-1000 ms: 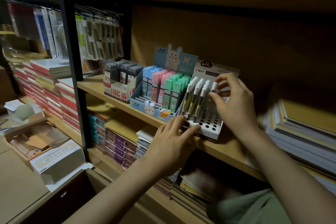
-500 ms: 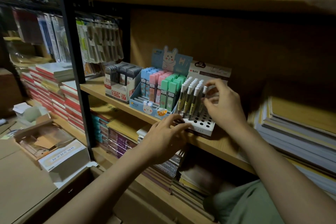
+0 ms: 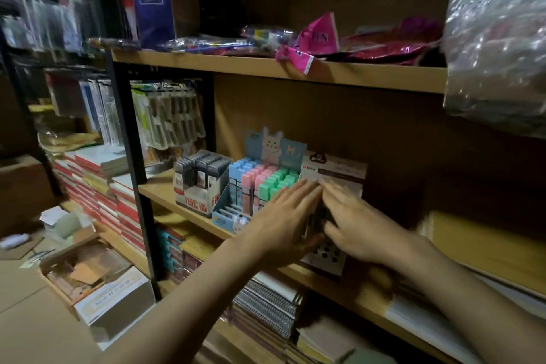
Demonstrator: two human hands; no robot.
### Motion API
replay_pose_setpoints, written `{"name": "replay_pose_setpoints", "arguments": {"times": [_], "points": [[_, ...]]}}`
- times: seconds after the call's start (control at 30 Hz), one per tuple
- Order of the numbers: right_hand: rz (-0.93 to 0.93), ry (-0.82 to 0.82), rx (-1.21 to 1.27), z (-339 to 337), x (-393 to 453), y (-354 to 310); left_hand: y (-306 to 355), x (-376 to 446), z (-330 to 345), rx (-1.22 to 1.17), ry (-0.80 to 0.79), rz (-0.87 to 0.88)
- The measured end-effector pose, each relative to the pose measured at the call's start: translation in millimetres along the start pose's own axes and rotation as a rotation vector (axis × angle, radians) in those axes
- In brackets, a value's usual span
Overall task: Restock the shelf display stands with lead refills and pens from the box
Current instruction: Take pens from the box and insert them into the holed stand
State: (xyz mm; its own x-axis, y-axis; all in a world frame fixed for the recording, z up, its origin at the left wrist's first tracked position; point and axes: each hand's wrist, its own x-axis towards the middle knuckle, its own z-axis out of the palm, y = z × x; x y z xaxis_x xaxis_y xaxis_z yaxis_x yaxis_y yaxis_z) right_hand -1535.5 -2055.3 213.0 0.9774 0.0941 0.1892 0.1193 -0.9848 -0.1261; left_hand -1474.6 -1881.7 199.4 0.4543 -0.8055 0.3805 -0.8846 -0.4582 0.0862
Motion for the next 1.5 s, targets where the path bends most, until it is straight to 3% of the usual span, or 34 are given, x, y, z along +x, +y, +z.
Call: {"name": "replay_pose_setpoints", "arguments": {"times": [0.13,0.23,0.5,0.9,1.03,1.13,1.23,1.37,1.5], "points": [[-0.011,-0.019,0.03,7,-1,1,-1,3,0,0.021,-0.044,0.019],[0.019,-0.147,0.091,-10,2,2,-3,4,-7,-0.066,-0.104,0.007],[-0.112,-0.282,-0.063,-37,15,18,-15,10,-16,-0.01,-0.188,-0.033],[-0.139,-0.192,-0.012,-17,11,11,-14,12,-20,0.094,-0.236,-0.05],[-0.129,-0.237,0.029,-25,15,13,-15,14,-19,0.151,-0.254,-0.053],[-0.168,-0.184,0.037,-33,23,10,-24,8,-23,0.088,-0.183,-0.085],[-0.232,-0.097,0.157,-44,44,-11,-51,-6,-37,-0.027,-0.003,-0.194],[-0.289,-0.074,0.197,-45,94,-50,-112,-33,-55,-0.053,0.183,-0.494],[-0.273,-0.222,0.071,-28,152,-87,-176,-56,-56,0.045,0.037,-0.713]]}}
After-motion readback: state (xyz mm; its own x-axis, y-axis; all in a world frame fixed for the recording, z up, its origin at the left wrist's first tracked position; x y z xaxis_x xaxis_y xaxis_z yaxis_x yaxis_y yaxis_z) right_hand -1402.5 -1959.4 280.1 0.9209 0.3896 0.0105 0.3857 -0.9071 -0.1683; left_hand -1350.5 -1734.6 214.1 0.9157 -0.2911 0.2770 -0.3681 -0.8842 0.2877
